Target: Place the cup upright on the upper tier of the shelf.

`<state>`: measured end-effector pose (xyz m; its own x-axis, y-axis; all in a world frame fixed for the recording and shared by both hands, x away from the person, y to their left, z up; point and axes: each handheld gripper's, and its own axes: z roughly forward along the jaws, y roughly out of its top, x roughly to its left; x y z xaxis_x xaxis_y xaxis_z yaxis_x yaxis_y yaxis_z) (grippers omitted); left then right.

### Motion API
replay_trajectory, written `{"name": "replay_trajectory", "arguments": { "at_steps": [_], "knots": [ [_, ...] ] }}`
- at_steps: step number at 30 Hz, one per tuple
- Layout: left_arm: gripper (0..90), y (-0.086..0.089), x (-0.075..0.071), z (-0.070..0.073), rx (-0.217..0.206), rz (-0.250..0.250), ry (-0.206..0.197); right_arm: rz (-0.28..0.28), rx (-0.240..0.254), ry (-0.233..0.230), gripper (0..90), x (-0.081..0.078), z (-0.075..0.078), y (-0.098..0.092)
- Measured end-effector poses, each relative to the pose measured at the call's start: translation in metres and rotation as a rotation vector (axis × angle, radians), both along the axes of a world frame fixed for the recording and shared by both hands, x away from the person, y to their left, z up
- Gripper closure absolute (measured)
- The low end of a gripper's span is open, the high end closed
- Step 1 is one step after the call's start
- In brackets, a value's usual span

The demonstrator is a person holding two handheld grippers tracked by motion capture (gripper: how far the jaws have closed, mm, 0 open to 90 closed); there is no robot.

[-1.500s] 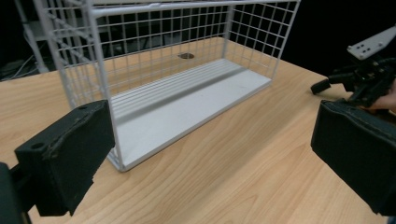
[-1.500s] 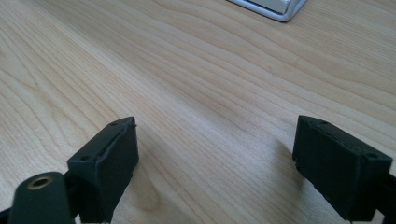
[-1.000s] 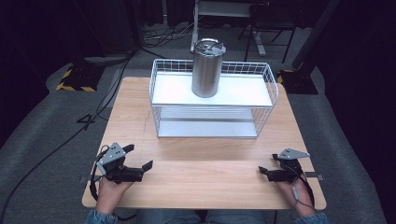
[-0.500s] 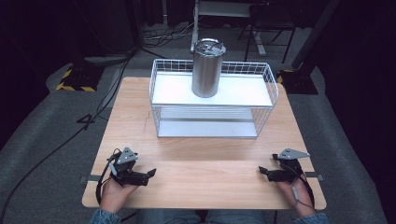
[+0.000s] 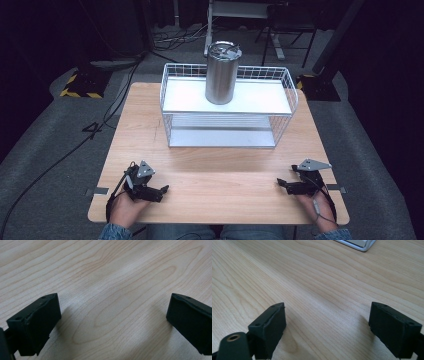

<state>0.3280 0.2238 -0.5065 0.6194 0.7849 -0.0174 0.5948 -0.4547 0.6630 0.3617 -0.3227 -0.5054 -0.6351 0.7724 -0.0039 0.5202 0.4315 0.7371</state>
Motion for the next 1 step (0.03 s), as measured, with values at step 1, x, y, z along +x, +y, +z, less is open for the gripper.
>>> {"name": "replay_trajectory", "arguments": {
  "at_steps": [1],
  "knots": [
    [0.0,-0.0001,-0.0001,0.0,0.0,0.001,0.0,0.0,0.0,0.0,14.6,0.0,0.0,0.0]
  ]
}}
